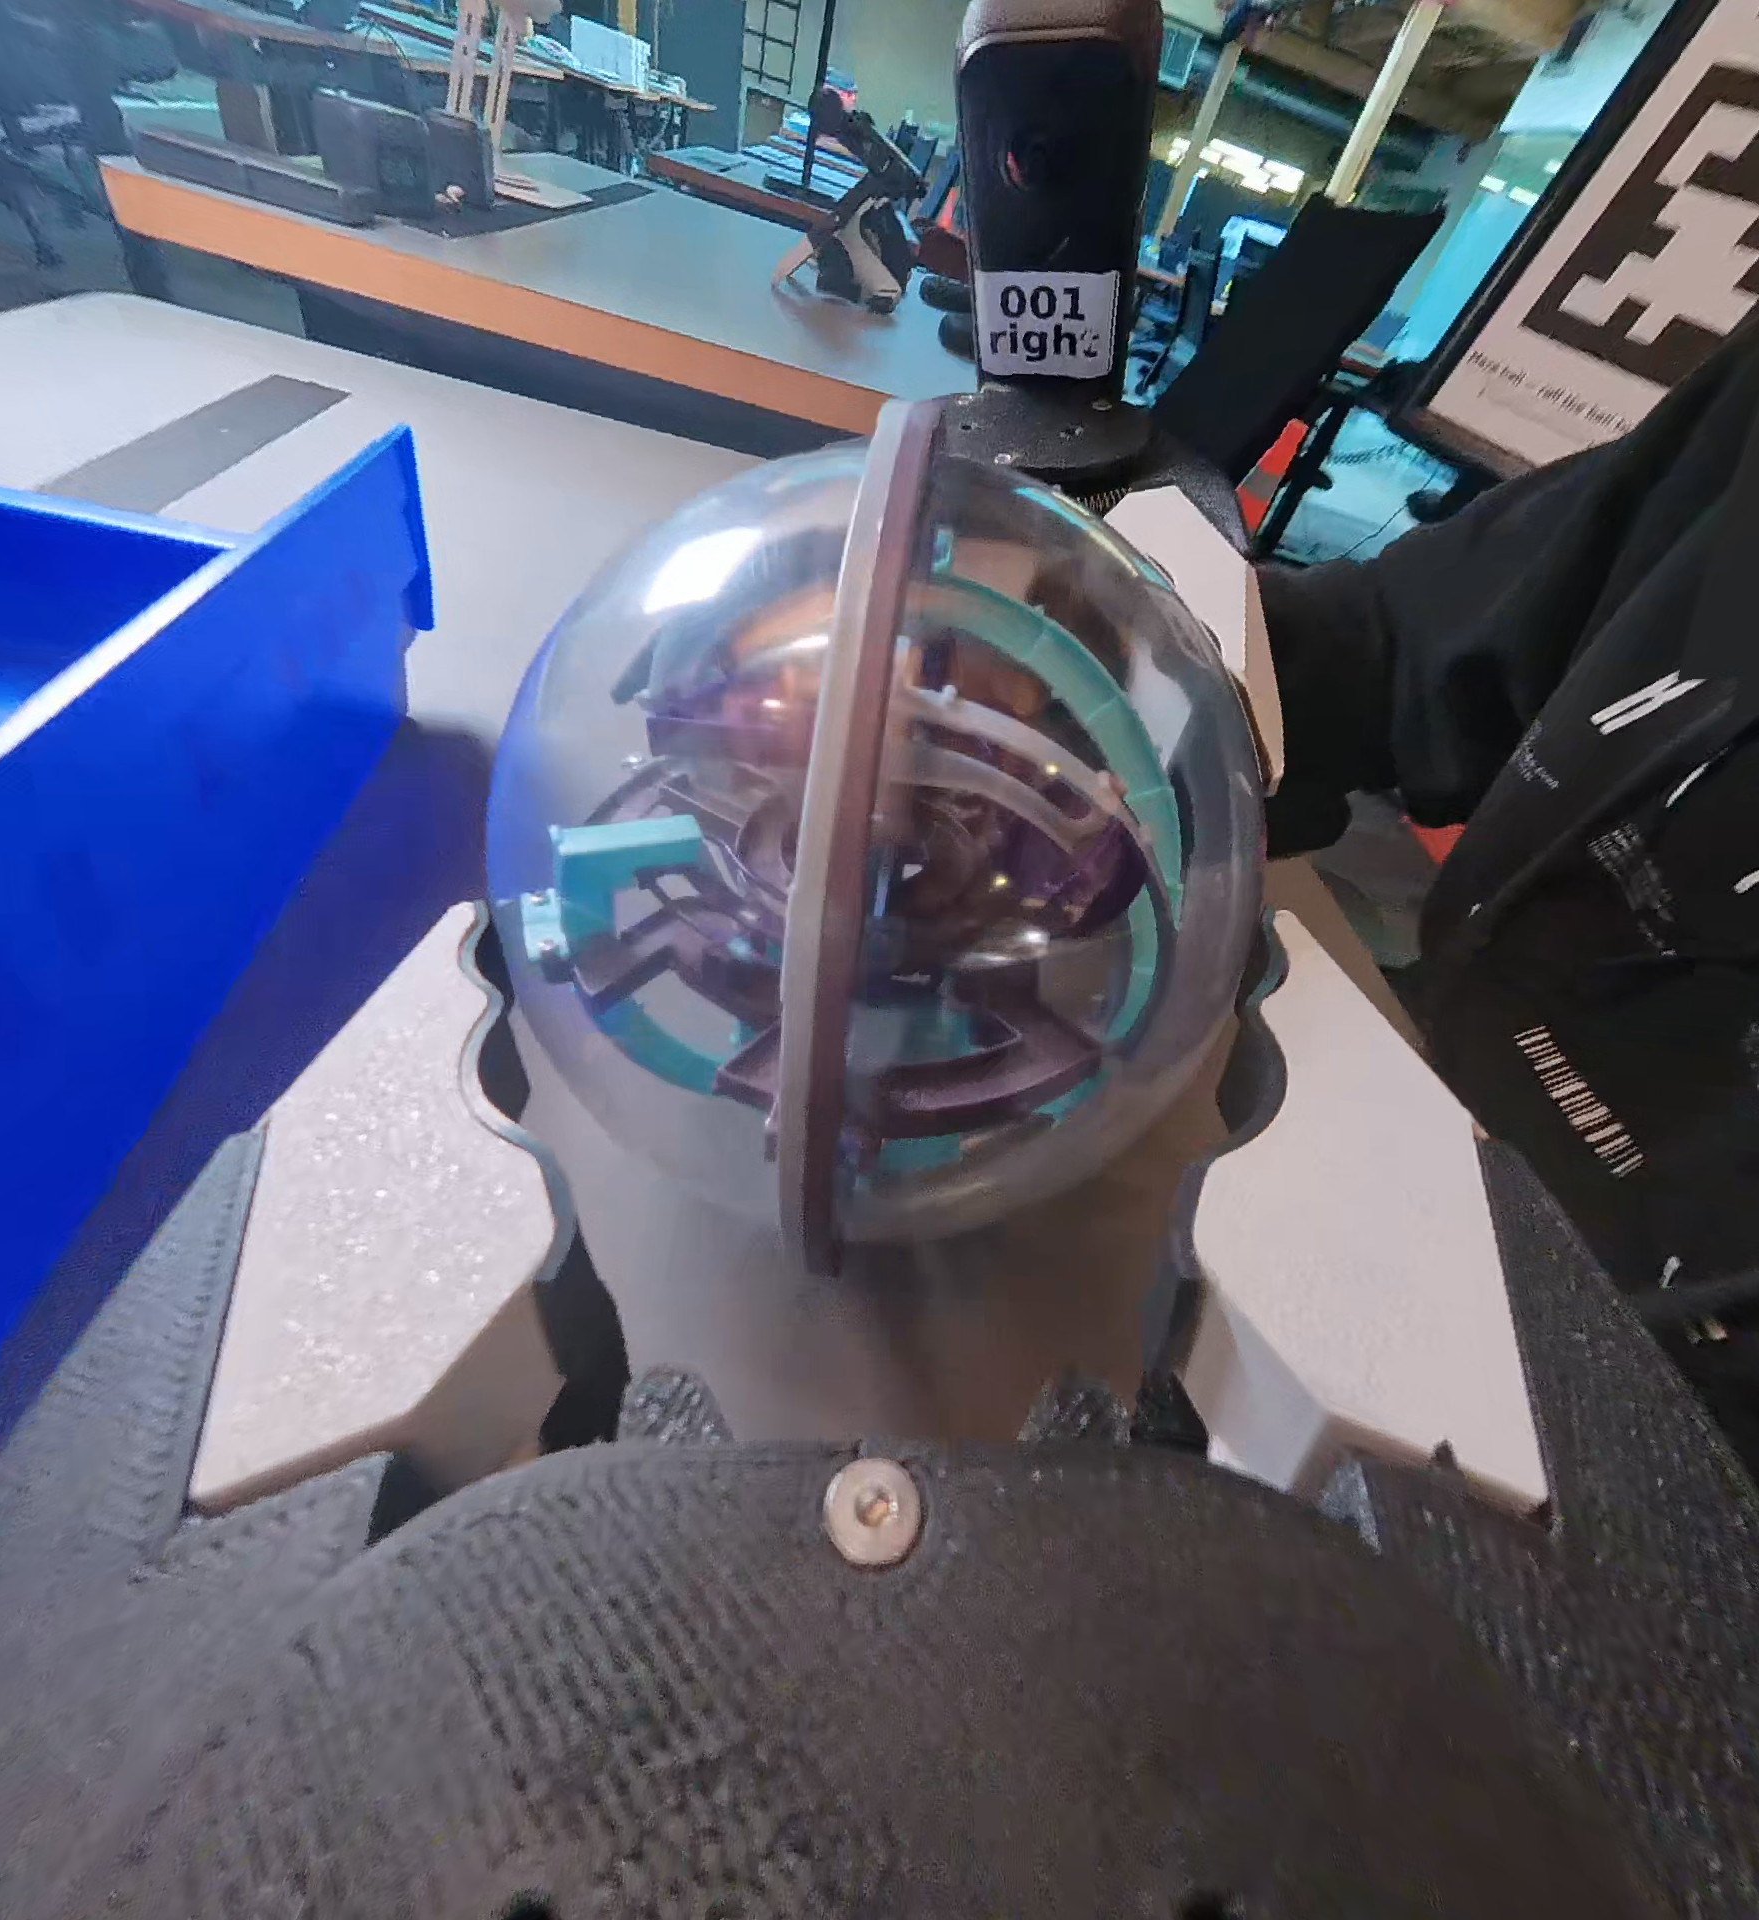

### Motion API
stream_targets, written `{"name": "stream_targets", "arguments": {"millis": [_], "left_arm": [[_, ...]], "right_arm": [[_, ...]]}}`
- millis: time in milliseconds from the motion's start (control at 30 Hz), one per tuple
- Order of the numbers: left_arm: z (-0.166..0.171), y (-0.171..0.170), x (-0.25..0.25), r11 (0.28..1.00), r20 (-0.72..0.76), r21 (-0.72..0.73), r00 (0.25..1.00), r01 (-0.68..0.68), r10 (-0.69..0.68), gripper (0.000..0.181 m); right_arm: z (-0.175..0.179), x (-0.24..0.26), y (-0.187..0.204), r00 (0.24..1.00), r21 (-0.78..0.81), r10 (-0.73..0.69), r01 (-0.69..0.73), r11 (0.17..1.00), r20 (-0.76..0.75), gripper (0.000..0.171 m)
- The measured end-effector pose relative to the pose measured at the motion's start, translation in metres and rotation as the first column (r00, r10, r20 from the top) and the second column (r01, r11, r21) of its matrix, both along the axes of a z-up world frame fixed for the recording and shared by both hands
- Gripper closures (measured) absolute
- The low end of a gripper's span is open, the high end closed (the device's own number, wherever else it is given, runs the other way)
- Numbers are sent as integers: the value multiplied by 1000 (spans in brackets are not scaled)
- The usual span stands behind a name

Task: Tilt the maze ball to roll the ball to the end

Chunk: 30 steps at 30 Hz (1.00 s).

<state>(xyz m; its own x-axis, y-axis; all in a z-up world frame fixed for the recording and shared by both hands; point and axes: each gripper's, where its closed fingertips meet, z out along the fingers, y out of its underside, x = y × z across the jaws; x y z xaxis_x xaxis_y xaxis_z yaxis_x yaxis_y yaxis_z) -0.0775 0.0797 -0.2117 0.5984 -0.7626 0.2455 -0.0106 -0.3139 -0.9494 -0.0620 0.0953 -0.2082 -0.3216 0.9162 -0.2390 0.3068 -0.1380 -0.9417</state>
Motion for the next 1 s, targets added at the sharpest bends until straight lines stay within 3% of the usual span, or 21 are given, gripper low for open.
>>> {"name": "stream_targets", "arguments": {"millis": [200,633,933,1000], "left_arm": [[0,-2,6,1000,19,2,1000,12,-12,47],[22,-17,26,964,-292,262,956,44,36,50],[27,-19,29,952,-335,301,941,53,54,55],[28,-20,33,949,-351,309,935,64,51,56]], "right_arm": [[3,7,0,999,-21,2,-3,1000,-42,22],[-27,22,-17,992,279,114,-94,956,-55,23],[-34,25,-15,994,325,113,-105,940,-5,27],[-17,29,-13,994,283,110,-100,954,-20,26]]}}
